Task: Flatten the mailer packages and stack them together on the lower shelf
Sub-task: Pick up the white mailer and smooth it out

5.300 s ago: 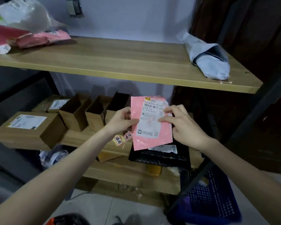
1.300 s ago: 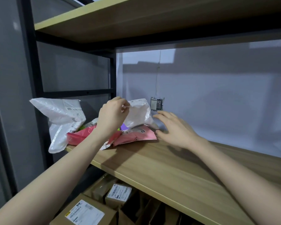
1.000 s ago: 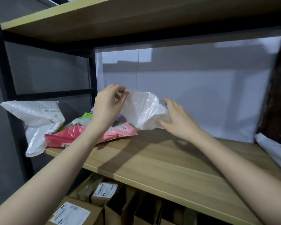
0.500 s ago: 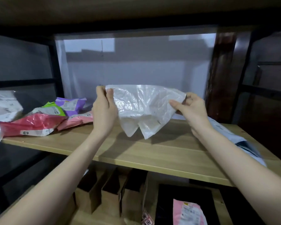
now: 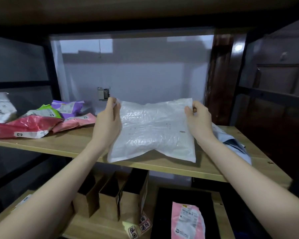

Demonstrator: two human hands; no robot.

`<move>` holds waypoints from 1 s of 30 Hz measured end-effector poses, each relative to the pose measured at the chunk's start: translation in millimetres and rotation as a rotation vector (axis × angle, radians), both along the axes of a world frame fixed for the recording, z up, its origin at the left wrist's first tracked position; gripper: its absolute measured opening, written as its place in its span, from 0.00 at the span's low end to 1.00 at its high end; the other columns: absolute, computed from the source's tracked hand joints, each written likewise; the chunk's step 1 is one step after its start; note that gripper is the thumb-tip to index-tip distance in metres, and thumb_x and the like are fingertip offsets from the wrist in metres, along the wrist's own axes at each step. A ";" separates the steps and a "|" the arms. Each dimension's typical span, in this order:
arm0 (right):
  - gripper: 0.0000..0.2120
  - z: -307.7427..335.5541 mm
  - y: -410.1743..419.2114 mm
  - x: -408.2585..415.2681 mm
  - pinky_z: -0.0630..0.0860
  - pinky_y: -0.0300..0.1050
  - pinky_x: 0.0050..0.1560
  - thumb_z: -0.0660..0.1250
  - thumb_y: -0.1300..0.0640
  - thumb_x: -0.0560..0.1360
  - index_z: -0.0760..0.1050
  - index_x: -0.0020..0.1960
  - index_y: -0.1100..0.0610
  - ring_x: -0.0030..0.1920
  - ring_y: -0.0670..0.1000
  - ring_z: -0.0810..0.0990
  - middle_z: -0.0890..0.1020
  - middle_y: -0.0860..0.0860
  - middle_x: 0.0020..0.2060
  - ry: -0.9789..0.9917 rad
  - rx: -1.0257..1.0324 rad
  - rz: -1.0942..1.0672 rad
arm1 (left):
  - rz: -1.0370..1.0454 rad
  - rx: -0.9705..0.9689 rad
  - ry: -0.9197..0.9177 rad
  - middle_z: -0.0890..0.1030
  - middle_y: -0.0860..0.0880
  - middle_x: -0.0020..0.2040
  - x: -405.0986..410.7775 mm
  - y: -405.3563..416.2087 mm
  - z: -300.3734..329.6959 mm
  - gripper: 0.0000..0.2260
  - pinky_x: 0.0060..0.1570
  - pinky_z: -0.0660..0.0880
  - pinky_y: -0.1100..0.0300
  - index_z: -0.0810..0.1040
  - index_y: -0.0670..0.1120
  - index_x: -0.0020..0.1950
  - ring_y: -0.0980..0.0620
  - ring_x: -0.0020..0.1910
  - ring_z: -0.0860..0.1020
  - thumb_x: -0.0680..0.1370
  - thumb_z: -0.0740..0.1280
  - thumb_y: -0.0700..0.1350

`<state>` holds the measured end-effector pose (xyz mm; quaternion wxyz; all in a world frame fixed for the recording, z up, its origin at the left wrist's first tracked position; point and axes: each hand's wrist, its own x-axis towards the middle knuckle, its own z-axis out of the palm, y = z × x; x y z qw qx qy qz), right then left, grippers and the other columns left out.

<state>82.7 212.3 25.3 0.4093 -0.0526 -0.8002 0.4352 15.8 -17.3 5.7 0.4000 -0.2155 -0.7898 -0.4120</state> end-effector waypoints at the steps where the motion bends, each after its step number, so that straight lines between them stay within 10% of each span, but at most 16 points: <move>1: 0.15 -3.4 2.6 -3.8 0.60 0.46 0.33 0.58 0.60 0.78 0.62 0.33 0.54 0.32 0.49 0.64 0.66 0.47 0.28 -0.070 0.007 0.005 | 0.010 -0.032 -0.038 0.74 0.47 0.30 -3.7 -2.8 -1.3 0.06 0.30 0.62 0.55 0.65 0.45 0.49 0.45 0.30 0.73 0.83 0.54 0.47; 5: 0.04 -19.0 8.3 -10.4 0.72 0.47 0.45 0.61 0.57 0.76 0.74 0.46 0.56 0.46 0.56 0.77 0.79 0.52 0.40 -0.265 -0.028 0.079 | 0.028 -0.135 -0.370 0.78 0.46 0.42 -12.4 -8.7 -10.0 0.17 0.45 0.71 0.52 0.67 0.44 0.63 0.42 0.46 0.78 0.81 0.55 0.53; 9: 0.32 -22.1 9.5 -3.2 0.66 0.45 0.57 0.62 0.54 0.76 0.50 0.75 0.55 0.65 0.58 0.68 0.65 0.57 0.69 -0.493 0.053 0.137 | 0.033 -0.237 -0.568 0.75 0.41 0.61 -17.6 -10.5 -16.6 0.25 0.59 0.69 0.50 0.60 0.46 0.72 0.41 0.62 0.73 0.79 0.58 0.56; 19: 0.24 -11.7 -28.9 -2.7 0.58 0.45 0.69 0.54 0.49 0.80 0.61 0.73 0.58 0.73 0.51 0.59 0.65 0.52 0.72 -0.308 0.536 0.159 | -0.075 -0.507 -0.377 0.65 0.49 0.74 0.5 23.9 8.5 0.20 0.69 0.58 0.55 0.64 0.48 0.74 0.49 0.73 0.61 0.82 0.50 0.49; 30: 0.31 -41.7 -27.8 -19.9 0.42 0.58 0.75 0.42 0.38 0.79 0.47 0.77 0.53 0.77 0.49 0.43 0.46 0.50 0.78 -0.699 0.785 0.262 | -0.085 -0.923 -0.452 0.56 0.54 0.77 -8.1 35.0 -25.5 0.24 0.74 0.45 0.49 0.53 0.54 0.77 0.53 0.77 0.53 0.82 0.44 0.57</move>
